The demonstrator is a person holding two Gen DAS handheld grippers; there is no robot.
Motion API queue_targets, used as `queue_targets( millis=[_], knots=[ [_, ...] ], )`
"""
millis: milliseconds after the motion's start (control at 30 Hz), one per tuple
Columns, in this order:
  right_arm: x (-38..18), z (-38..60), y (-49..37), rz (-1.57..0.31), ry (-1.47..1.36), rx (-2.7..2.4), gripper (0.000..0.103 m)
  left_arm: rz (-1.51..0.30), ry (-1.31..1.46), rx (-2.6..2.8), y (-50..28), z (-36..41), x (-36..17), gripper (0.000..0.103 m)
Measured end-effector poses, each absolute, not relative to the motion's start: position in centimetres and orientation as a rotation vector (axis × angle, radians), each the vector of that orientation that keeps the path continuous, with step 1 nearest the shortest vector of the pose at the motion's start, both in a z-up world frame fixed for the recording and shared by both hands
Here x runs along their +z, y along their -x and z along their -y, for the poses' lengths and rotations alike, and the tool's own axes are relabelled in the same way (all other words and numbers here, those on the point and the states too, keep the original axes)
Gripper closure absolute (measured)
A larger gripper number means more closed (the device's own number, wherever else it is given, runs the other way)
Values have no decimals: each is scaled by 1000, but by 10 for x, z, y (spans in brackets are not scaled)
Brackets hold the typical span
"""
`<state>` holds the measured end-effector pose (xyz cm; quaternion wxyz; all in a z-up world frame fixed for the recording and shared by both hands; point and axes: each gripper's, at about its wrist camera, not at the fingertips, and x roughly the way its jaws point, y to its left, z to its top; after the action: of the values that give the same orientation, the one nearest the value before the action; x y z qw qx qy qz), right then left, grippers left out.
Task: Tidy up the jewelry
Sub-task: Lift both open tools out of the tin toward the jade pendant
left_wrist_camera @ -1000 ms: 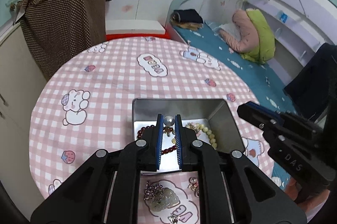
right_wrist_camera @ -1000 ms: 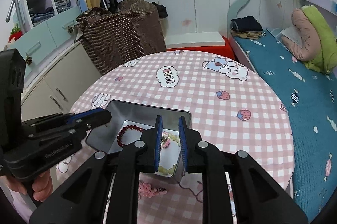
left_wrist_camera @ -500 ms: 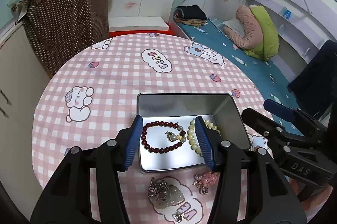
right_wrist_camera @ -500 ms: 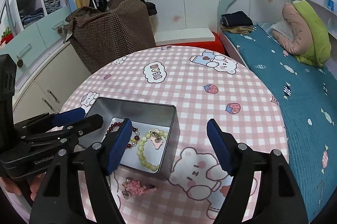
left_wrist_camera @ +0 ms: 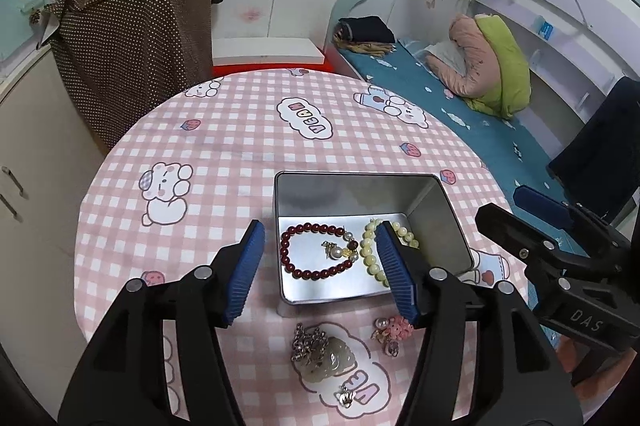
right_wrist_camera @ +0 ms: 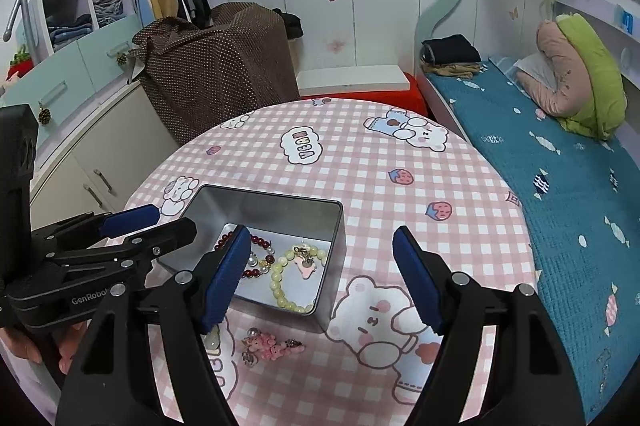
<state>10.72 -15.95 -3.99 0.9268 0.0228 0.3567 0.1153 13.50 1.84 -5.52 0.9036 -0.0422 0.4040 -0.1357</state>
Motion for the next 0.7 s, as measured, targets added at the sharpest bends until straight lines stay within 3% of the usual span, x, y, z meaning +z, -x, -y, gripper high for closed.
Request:
queue_targets(
  millis=[267,700],
  knots=[
    [-39,160,-91,-721,-37,224,29,-818,85,-262,-118,-29,-50,37],
    [-50,156,-64,-749,-3,215,23,-834,87,-237,-79,-50,-59,22]
  ],
)
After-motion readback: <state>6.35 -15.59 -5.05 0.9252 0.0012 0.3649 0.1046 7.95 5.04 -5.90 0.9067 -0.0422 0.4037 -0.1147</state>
